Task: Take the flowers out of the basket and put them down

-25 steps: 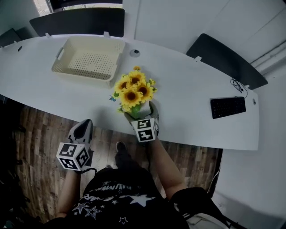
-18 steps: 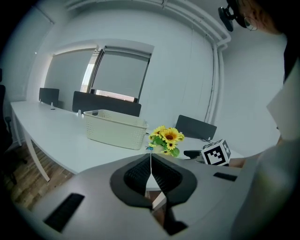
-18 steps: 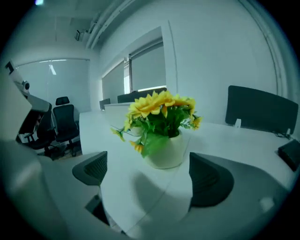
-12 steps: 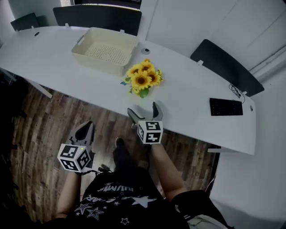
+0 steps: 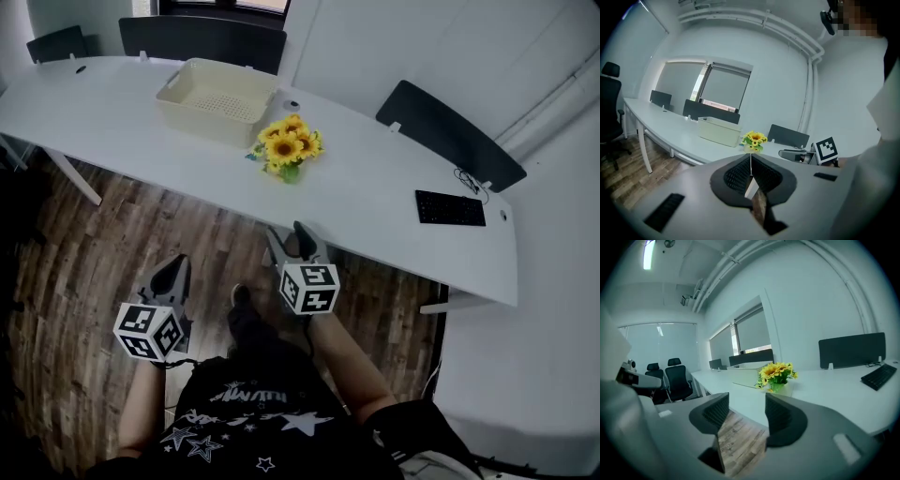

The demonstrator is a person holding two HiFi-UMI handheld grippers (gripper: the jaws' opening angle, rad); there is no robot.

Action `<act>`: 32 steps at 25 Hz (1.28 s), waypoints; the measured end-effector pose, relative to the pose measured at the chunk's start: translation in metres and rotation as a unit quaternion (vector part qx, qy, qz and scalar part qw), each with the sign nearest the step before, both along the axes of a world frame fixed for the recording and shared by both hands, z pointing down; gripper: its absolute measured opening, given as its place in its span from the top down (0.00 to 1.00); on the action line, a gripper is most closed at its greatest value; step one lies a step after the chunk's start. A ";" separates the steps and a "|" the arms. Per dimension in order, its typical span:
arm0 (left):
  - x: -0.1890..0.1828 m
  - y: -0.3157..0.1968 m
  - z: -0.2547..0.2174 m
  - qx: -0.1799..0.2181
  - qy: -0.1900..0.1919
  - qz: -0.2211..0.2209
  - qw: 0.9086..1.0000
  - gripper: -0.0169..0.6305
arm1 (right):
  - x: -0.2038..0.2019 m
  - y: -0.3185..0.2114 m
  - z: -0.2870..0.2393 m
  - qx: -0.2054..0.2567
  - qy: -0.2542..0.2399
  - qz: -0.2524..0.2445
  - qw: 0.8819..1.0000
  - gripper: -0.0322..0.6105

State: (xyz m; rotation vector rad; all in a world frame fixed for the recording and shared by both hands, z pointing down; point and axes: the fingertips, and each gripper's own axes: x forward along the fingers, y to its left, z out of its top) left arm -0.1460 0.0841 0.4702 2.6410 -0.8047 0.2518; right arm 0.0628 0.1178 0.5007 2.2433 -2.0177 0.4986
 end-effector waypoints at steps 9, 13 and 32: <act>-0.012 0.030 -0.006 0.000 0.016 -0.010 1.000 0.96 | -0.006 0.039 -0.030 0.038 -0.009 0.040 0.998 0.95; -0.015 0.034 -0.004 -0.001 0.013 -0.021 1.000 0.96 | -0.011 0.045 -0.038 0.055 -0.009 0.020 0.998 0.95; 0.047 0.076 -0.024 0.012 0.024 -0.055 0.998 0.95 | 0.031 0.088 -0.047 0.017 0.045 -0.070 0.996 0.95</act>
